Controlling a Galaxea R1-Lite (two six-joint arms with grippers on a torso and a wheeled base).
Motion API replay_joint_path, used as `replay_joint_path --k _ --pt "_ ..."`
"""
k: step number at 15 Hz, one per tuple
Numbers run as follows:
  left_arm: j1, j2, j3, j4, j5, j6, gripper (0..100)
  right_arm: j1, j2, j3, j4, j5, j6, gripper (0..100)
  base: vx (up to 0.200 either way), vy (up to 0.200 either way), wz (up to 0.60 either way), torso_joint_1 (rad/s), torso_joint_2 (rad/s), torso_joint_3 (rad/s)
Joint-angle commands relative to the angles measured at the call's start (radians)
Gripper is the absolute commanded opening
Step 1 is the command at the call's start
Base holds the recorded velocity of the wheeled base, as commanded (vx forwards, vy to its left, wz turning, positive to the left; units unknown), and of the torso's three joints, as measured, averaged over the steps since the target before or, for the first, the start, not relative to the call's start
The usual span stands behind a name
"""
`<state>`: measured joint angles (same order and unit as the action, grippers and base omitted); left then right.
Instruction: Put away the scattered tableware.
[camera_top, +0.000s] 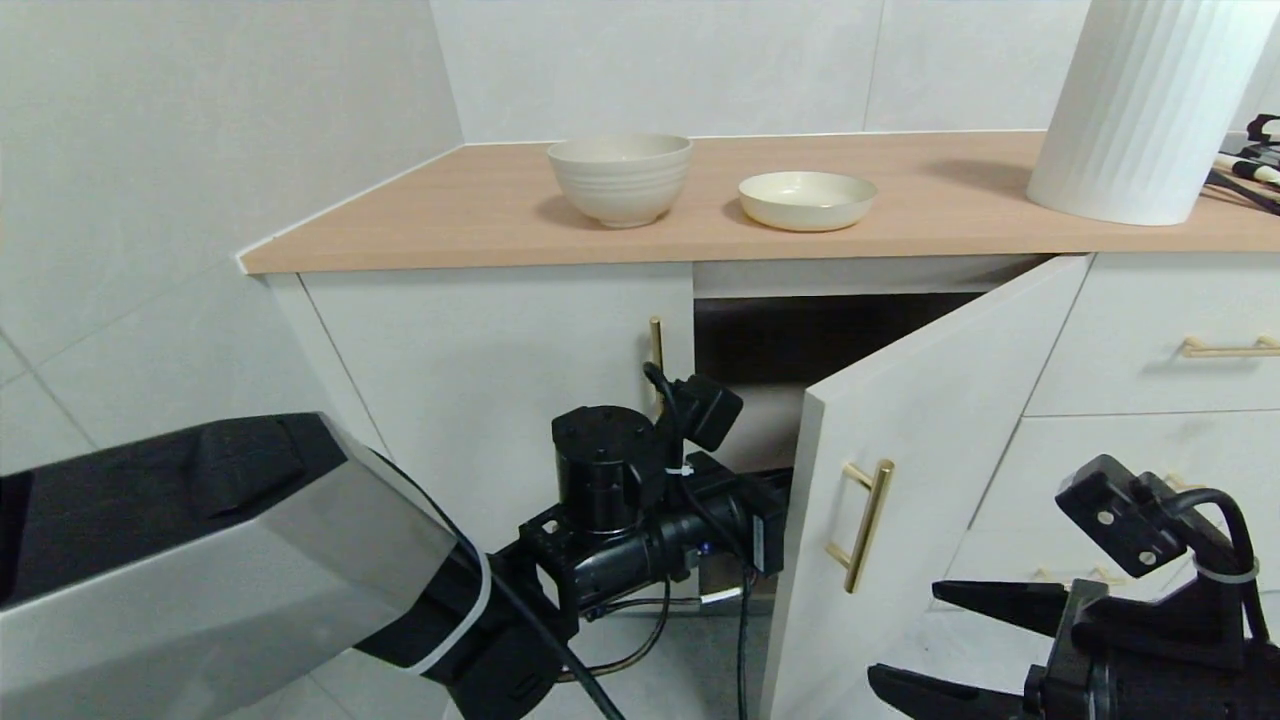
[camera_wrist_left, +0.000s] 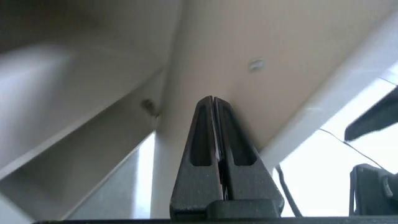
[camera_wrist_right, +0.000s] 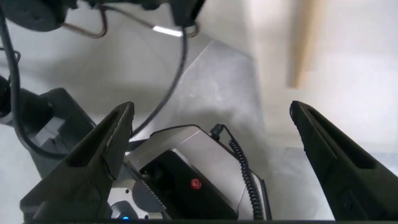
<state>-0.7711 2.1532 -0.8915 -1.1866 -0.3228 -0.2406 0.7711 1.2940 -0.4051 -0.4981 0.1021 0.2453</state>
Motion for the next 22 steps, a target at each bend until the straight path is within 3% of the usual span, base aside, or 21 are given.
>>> replay_joint_path --k 1,6,9,11,13,15,18,22 --pt "0.001 0.036 -0.046 0.001 0.010 0.000 0 0.001 -0.002 0.002 0.000 0.001 0.000 100 0.000 0.000 0.00 0.000 0.00 0.000" --pt "0.001 0.037 -0.049 0.002 0.021 0.001 0 0.020 -0.015 0.003 0.001 0.001 0.000 100 0.000 0.000 0.00 0.000 0.00 0.000" --pt "-0.031 0.043 -0.049 0.002 0.034 0.001 0 0.057 -0.041 0.017 0.000 0.005 0.000 100 0.000 0.000 0.00 0.000 0.00 0.000" --pt "-0.086 0.043 -0.052 0.004 0.034 0.001 0 0.070 -0.084 0.031 0.000 0.093 0.000 100 0.000 0.000 0.00 0.000 0.00 0.000" --pt "-0.200 0.036 -0.057 0.012 0.019 -0.006 0 0.070 -0.145 0.054 0.000 0.232 0.000 100 0.000 0.000 0.00 0.000 0.00 0.000" --pt "-0.228 0.024 -0.032 0.016 0.016 -0.006 0 0.070 -0.196 0.060 0.001 0.304 0.000 100 0.000 0.000 0.00 0.000 0.00 0.000" --pt "-0.215 0.014 -0.007 -0.015 0.016 -0.009 0 0.070 -0.211 0.060 0.001 0.306 0.000 100 0.000 0.000 0.00 0.000 0.00 0.000" --pt "-0.148 -0.026 0.023 0.001 0.021 -0.008 0 0.065 -0.206 0.049 -0.002 0.295 0.000 100 0.000 0.000 0.00 0.000 0.00 0.000"
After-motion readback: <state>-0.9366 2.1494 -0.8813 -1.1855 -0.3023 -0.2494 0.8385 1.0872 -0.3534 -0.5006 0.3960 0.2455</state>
